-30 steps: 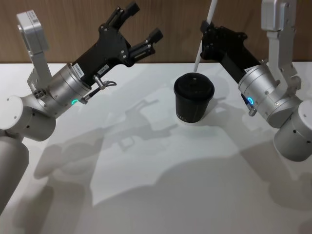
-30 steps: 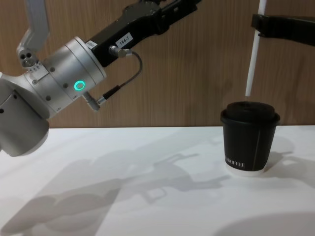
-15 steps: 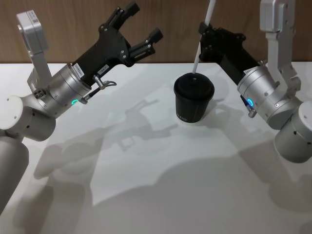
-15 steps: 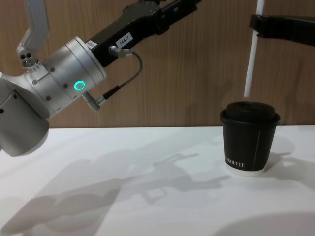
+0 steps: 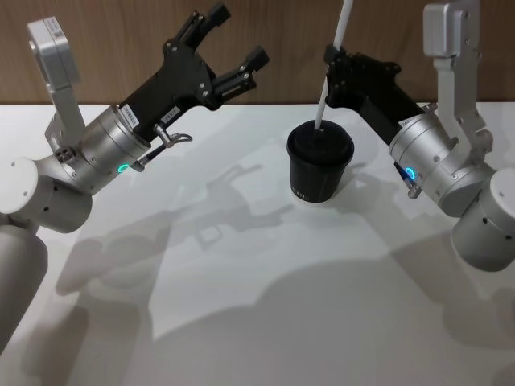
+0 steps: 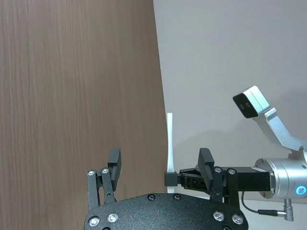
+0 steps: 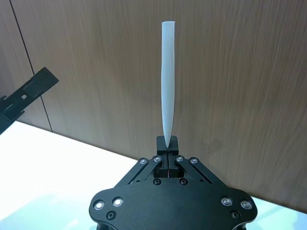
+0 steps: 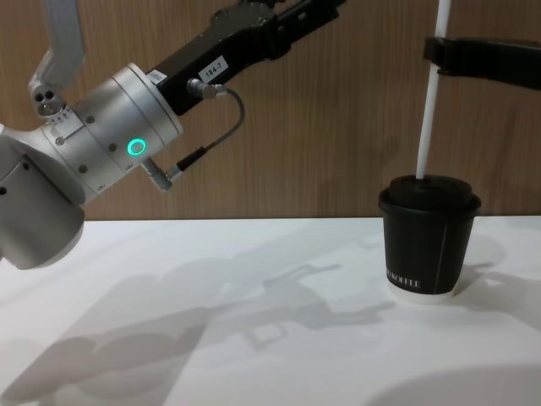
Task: Pick up the straw with one hand, pass it to the other hand, and insert it into the cup.
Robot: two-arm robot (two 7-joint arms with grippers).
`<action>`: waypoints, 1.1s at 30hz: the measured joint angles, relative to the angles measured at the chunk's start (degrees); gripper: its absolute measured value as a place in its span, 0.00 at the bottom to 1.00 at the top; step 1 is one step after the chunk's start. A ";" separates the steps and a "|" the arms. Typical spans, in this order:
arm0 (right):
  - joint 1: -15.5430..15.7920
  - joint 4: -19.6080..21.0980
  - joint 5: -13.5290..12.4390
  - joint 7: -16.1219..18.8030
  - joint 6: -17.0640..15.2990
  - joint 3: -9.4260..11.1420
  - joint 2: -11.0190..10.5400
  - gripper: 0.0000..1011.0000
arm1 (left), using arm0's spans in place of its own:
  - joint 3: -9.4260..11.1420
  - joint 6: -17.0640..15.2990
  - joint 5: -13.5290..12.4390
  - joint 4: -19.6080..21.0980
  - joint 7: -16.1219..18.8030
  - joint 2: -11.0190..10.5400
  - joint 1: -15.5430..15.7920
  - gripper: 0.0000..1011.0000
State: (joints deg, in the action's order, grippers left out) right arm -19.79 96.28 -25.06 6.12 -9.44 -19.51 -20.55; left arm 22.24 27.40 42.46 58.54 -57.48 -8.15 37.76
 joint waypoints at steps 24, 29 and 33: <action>-0.14 -1.90 0.53 1.36 0.04 0.48 1.52 0.01 | 0.00 0.00 0.00 0.00 0.00 0.00 0.00 0.99; -0.23 -2.13 0.65 1.65 0.16 0.63 1.77 0.01 | 0.00 0.00 0.00 0.00 0.00 0.00 0.00 0.99; -0.28 -2.23 0.74 1.81 0.17 0.88 1.95 0.01 | 0.00 0.00 0.00 0.00 0.00 0.00 0.00 0.99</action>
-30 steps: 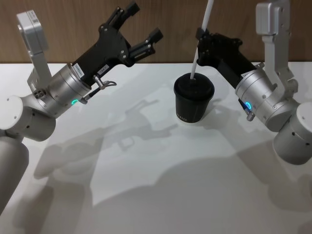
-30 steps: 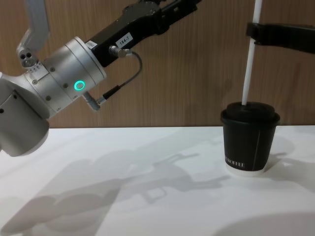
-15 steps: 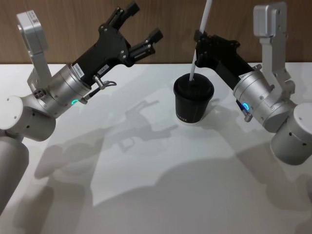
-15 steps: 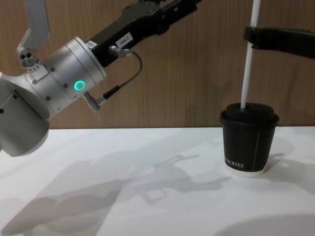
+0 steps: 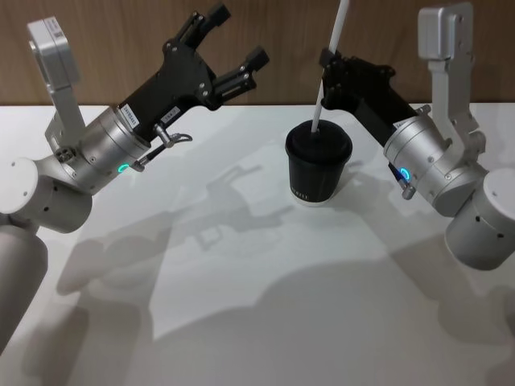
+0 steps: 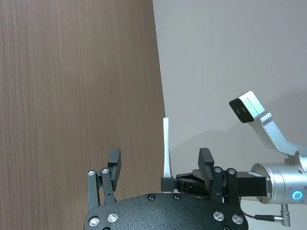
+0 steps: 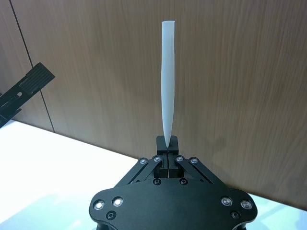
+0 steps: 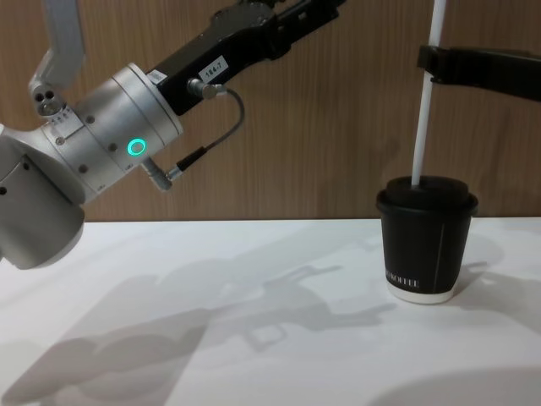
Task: Pick up the straw with one hand, pass it to the other hand, and insert it into the cup.
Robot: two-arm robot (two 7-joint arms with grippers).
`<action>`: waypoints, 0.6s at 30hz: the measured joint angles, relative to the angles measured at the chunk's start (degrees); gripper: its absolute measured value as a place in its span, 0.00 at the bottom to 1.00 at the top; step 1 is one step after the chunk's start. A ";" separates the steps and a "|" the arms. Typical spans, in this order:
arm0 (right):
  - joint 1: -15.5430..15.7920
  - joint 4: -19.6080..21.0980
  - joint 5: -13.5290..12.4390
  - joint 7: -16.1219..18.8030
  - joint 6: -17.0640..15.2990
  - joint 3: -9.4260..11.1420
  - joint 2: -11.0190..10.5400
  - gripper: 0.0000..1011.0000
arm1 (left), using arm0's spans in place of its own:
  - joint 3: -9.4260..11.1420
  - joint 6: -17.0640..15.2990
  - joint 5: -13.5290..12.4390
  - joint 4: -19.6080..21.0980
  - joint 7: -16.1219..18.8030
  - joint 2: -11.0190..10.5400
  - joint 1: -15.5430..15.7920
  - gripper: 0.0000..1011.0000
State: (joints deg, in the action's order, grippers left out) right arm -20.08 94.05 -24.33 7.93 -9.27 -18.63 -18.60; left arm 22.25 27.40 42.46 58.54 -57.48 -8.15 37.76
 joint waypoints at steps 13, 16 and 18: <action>0.00 0.25 0.23 0.36 -0.37 0.83 0.41 0.01 | 0.00 0.00 0.00 0.00 0.00 0.00 0.00 0.99; 0.06 0.45 0.24 0.42 -0.55 1.06 0.50 0.01 | 0.00 0.00 0.00 0.00 0.00 0.00 0.00 0.99; 0.09 0.58 0.24 0.48 -0.65 1.21 0.54 0.01 | 0.00 0.00 0.00 0.00 0.00 0.00 0.00 0.99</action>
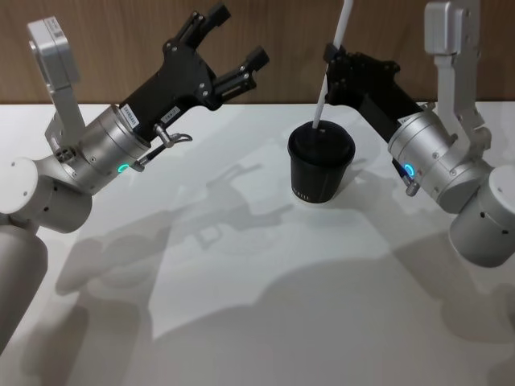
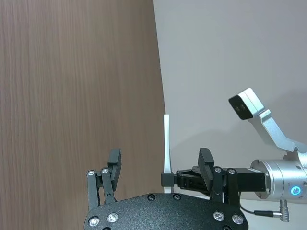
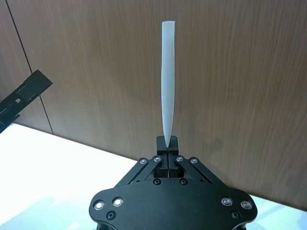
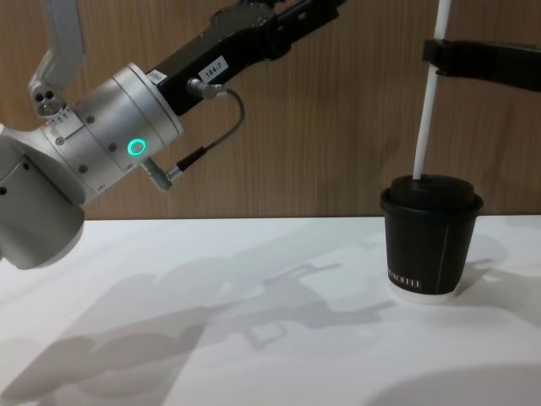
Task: Pick up the straw with one hand, pass it to the other hand, and insert it into the cup.
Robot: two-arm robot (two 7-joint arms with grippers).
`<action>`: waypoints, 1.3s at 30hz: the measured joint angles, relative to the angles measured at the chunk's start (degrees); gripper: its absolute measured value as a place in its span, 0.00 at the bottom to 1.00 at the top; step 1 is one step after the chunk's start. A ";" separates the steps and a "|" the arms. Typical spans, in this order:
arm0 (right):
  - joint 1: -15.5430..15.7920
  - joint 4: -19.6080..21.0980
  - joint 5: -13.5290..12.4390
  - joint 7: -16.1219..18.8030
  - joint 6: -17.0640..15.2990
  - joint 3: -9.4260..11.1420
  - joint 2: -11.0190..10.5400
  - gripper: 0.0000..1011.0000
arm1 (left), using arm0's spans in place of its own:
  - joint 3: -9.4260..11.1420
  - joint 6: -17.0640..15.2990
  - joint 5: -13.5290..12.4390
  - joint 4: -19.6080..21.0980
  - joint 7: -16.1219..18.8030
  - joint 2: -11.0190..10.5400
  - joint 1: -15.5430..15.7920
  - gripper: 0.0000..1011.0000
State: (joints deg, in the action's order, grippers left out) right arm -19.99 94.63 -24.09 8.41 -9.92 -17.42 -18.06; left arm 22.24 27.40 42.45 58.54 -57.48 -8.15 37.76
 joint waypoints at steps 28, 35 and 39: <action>0.61 0.30 0.73 0.99 -1.46 0.77 1.02 0.01 | 0.00 0.00 0.00 0.00 0.00 0.00 0.00 0.99; 0.79 -0.10 1.11 0.85 -1.55 0.95 1.52 0.01 | 0.00 0.00 0.00 0.00 0.00 0.00 0.00 0.99; 1.01 -0.71 1.36 0.66 -2.19 0.94 1.81 0.01 | 0.00 0.00 0.00 0.00 0.00 -0.01 0.00 0.99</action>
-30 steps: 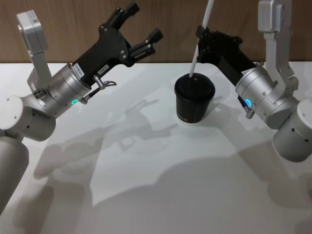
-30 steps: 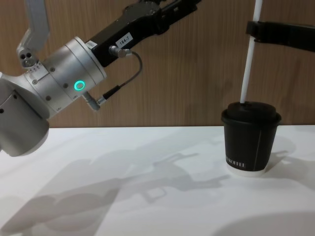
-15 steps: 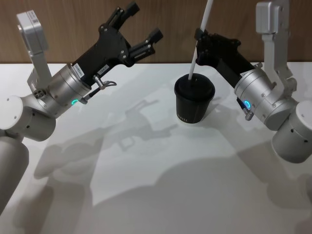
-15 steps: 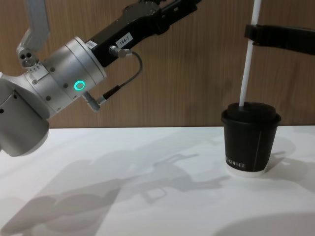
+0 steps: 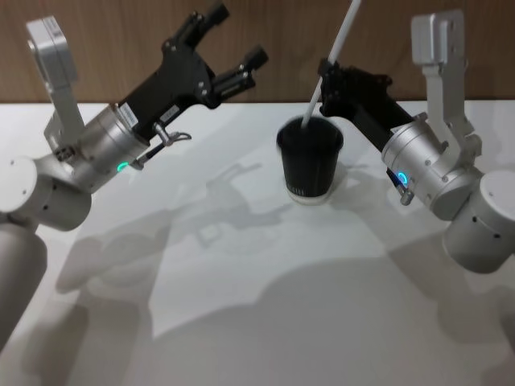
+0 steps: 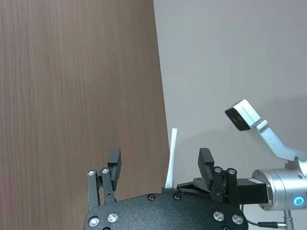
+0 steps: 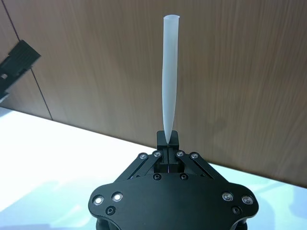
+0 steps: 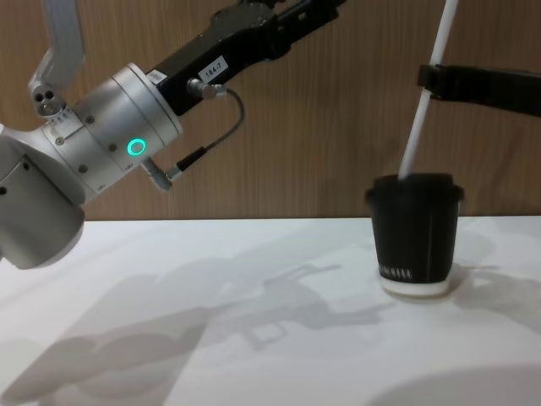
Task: Pick up the straw with one hand, pass it to the other hand, and insert it into the cup.
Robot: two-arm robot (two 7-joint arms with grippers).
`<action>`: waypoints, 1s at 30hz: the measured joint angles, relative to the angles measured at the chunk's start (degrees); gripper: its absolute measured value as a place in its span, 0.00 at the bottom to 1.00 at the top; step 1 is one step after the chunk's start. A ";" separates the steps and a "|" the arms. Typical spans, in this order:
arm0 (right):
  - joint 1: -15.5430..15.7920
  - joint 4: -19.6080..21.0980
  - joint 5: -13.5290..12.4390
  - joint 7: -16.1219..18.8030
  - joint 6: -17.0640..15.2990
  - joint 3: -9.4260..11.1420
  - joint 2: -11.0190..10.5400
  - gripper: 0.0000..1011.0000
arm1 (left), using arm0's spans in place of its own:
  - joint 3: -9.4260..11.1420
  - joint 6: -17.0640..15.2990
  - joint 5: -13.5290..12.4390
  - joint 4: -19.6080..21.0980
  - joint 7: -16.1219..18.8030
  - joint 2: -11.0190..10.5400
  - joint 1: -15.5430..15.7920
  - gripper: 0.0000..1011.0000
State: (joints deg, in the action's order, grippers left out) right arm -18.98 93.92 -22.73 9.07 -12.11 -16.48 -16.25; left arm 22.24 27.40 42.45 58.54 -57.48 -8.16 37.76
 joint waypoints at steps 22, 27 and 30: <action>0.65 -0.25 1.07 -0.42 -1.11 1.04 0.59 0.14 | 0.00 0.00 0.00 0.00 0.00 0.01 0.00 0.99; 0.79 -0.02 1.21 -0.24 -1.24 1.25 0.59 0.27 | 0.00 0.00 0.00 0.00 0.00 0.01 0.00 0.99; 0.92 0.22 1.40 0.05 -1.25 1.39 0.54 0.38 | 0.00 0.00 0.00 0.00 0.00 0.01 0.00 0.99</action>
State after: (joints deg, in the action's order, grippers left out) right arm -18.06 94.14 -21.32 9.12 -13.36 -15.09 -15.71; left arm 22.24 27.40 42.45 58.54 -57.48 -8.15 37.76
